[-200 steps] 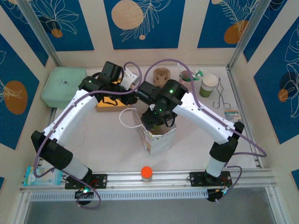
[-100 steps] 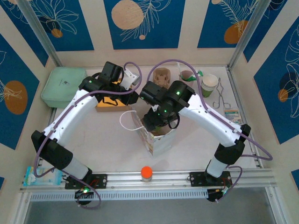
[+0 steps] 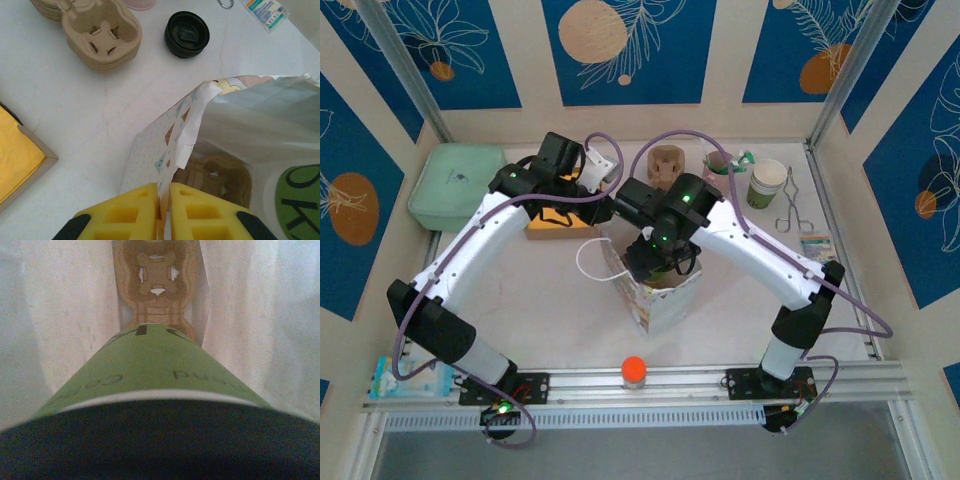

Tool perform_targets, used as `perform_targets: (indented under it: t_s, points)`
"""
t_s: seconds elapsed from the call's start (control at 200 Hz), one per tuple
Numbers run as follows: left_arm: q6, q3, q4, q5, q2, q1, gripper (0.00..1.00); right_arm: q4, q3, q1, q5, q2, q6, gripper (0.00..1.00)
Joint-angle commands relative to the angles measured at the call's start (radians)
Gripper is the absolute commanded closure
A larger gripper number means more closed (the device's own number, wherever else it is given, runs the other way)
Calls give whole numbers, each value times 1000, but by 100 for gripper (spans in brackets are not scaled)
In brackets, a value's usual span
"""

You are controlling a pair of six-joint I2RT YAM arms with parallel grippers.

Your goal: Pack the takeout coffee

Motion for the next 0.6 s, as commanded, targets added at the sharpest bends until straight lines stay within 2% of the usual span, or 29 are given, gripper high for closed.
perform_targets:
  t_s: [0.0, 0.205, 0.35, 0.595]
  points:
    - [-4, -17, 5, 2, -23, 5, 86, -23, 22, 16, 4, 17, 16, 57]
    - [1, -27, 7, 10, -31, 6, 83, 48, -43, 1, -62, -11, 2, 57]
    - [4, -31, 5, -1, -37, 7, 84, 28, -79, -27, -18, -13, 25, 58]
    - [6, -28, 0, -11, -36, 5, 86, 82, -108, 5, -79, -14, 5, 58]
